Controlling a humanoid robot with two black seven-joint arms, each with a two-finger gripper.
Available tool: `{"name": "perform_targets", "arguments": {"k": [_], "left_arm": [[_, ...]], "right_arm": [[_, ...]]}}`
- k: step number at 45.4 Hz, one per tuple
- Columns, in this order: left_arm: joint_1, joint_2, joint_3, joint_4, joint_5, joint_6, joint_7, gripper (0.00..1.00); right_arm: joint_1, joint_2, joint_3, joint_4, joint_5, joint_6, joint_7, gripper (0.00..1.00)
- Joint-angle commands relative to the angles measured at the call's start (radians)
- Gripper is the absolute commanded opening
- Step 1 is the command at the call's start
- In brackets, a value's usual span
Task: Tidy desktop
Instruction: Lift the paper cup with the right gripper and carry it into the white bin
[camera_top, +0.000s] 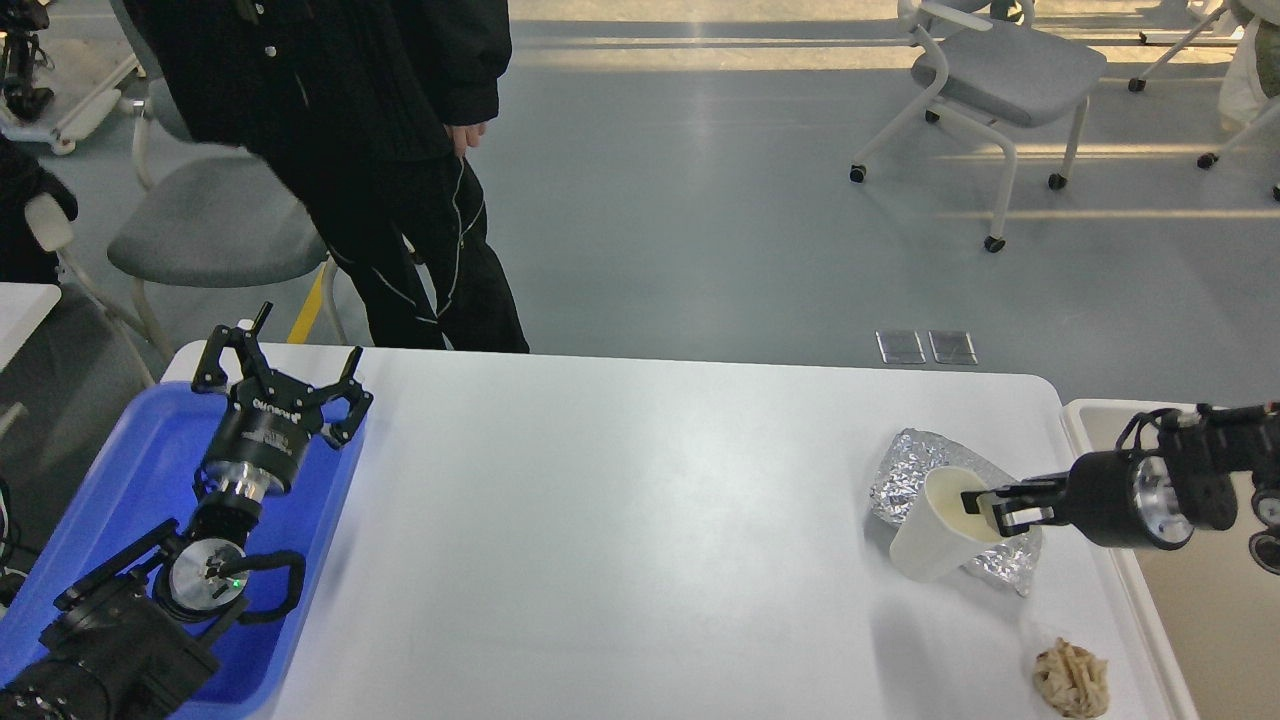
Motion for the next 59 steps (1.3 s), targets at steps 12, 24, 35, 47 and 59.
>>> {"name": "perform_targets", "arguments": {"k": [12, 24, 35, 47, 59], "left_arm": [[0.0, 0.0, 0.0, 0.0, 0.0, 0.0, 0.0, 1.0], [0.0, 0.0, 0.0, 0.0, 0.0, 0.0, 0.0, 1.0], [0.0, 0.0, 0.0, 0.0, 0.0, 0.0, 0.0, 1.0], [0.0, 0.0, 0.0, 0.0, 0.0, 0.0, 0.0, 1.0], [0.0, 0.0, 0.0, 0.0, 0.0, 0.0, 0.0, 1.0]], "right_arm": [[0.448, -0.196, 0.02, 0.143, 0.027, 0.466, -0.003, 0.0], [0.518, -0.245, 0.026, 0.166, 0.028, 0.534, -0.003, 0.0], [0.505, -0.268, 0.032, 0.166, 0.027, 0.532, -0.003, 0.0], [0.49, -0.419, 0.033, 0.159, 0.047, 0.511, 0.003, 0.0], [0.465, -0.607, 0.027, 0.14, 0.151, 0.425, 0.001, 0.0]]}}
